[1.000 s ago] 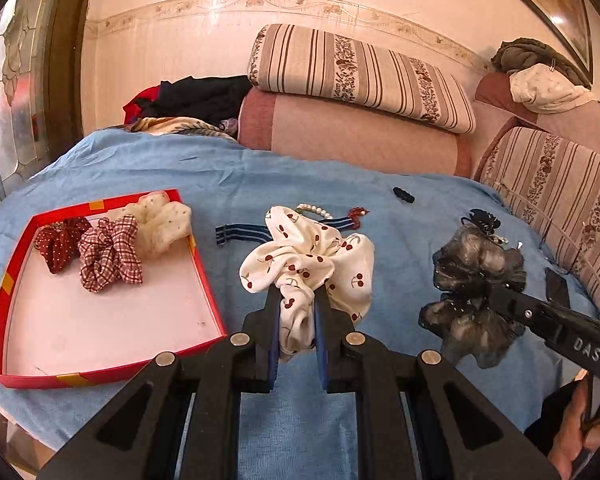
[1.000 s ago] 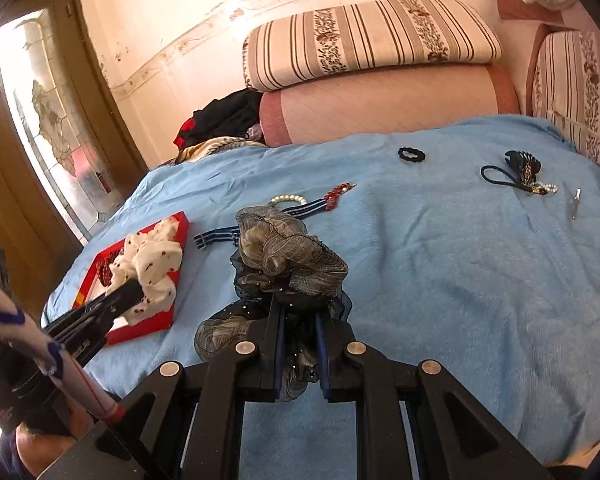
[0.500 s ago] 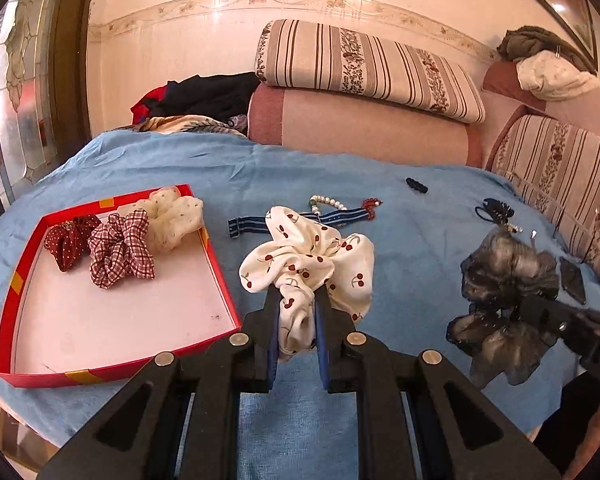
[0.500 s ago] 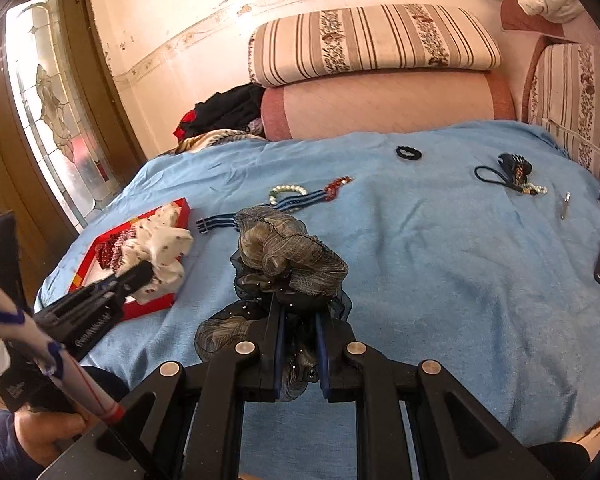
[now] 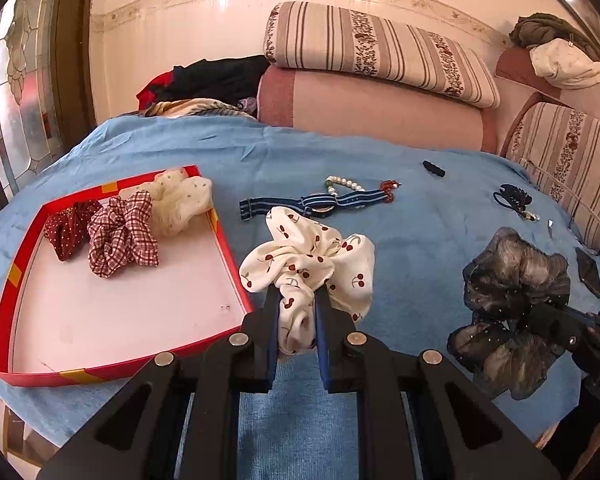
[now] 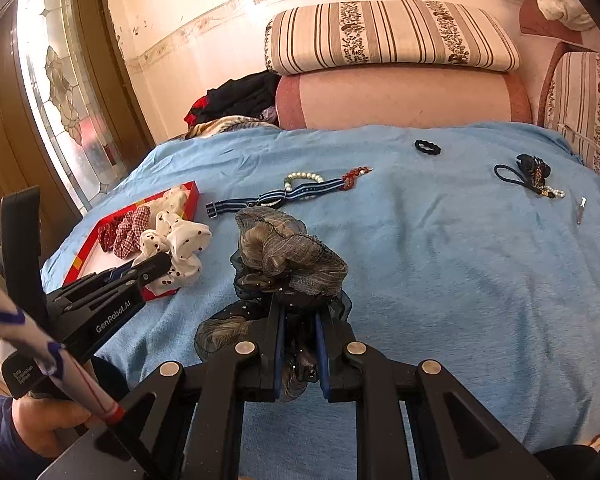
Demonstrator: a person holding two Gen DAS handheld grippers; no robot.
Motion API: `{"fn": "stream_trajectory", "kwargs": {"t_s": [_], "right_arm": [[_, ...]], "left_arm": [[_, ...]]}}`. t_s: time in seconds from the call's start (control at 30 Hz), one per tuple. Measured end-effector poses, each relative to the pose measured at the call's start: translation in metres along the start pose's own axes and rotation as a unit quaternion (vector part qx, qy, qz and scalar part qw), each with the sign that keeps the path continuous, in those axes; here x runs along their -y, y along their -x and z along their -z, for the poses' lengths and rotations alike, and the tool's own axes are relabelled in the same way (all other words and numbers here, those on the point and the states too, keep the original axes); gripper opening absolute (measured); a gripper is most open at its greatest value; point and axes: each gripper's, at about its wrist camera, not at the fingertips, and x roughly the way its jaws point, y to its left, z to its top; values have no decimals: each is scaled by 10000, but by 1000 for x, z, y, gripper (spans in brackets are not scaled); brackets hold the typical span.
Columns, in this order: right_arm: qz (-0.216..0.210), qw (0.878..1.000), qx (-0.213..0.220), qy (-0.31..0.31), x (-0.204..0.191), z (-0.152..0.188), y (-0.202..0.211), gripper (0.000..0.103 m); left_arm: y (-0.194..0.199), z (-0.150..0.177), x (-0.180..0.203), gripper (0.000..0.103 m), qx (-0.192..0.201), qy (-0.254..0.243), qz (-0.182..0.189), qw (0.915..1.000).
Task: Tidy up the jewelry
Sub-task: 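Carry both held scrunchies over the red-rimmed tray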
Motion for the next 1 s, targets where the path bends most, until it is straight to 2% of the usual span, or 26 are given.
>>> {"fn": "stream_trajectory", "kwargs": {"t_s": [0.33,0.5,0.87,1.0], "right_arm": [[59,9999,-104,83,-10,-5,-9,15],[-71,9998,-155,124,-26,-15,-15,15],[-454,9979,-177,430,-78,-41,-36,15],[-645,9963,-233,522,-100,-52,-49,16]], "left_arm": [[7,-5,-14,15,116,205,3,9997],[17,-9,-29,16,255,390,-27,9989],[25,-14,-85,16,353,997,-327,9938],[31,-17,-119,16,483,1317,-584,9884]]}}
